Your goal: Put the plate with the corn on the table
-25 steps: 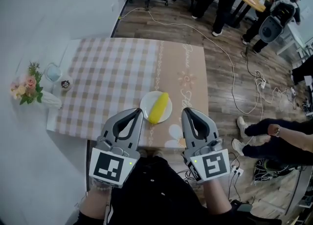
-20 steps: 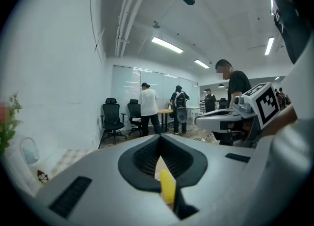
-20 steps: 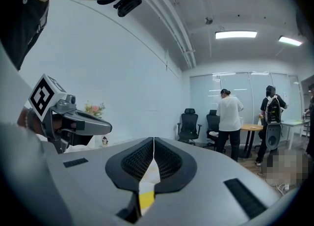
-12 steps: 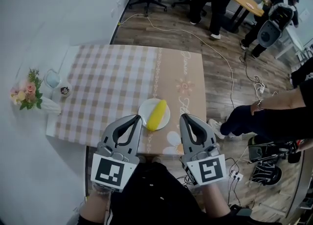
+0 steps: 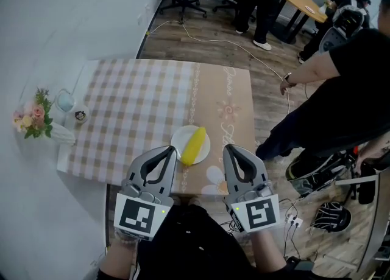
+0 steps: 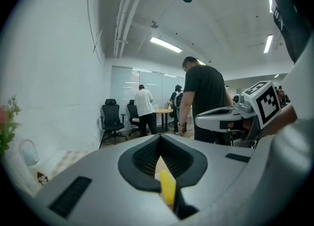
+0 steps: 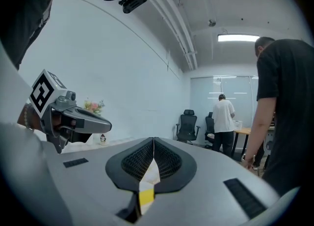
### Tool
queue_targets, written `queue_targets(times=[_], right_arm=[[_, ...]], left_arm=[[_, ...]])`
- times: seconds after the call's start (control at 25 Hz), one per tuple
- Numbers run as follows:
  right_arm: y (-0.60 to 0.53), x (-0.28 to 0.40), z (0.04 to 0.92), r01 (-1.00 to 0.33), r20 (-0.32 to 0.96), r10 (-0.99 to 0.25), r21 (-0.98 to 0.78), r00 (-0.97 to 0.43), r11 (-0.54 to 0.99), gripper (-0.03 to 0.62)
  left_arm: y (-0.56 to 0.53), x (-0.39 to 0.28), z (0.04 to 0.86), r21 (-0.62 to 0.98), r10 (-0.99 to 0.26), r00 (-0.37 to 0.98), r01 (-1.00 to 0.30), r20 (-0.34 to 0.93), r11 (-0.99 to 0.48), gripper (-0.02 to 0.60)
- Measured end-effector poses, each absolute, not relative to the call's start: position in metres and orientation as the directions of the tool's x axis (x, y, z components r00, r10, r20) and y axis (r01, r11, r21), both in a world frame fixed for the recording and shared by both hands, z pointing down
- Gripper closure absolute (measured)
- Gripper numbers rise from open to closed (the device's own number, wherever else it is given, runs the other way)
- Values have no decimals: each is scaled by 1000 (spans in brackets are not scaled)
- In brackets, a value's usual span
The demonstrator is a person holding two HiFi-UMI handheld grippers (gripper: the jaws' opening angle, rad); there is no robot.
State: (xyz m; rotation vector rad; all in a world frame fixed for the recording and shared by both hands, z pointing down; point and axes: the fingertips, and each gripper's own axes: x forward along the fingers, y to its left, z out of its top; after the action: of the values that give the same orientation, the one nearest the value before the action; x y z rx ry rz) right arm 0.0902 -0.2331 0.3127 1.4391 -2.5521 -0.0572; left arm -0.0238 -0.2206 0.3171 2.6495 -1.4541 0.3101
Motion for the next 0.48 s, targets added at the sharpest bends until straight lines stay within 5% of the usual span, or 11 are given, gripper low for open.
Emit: queue_targets(times=[0.48], right_arm=[[-227, 92, 315, -835, 193, -847, 166, -495, 525, 553]], left_arm=[[-217, -23, 314, -8, -828, 516, -848, 220, -530, 569]])
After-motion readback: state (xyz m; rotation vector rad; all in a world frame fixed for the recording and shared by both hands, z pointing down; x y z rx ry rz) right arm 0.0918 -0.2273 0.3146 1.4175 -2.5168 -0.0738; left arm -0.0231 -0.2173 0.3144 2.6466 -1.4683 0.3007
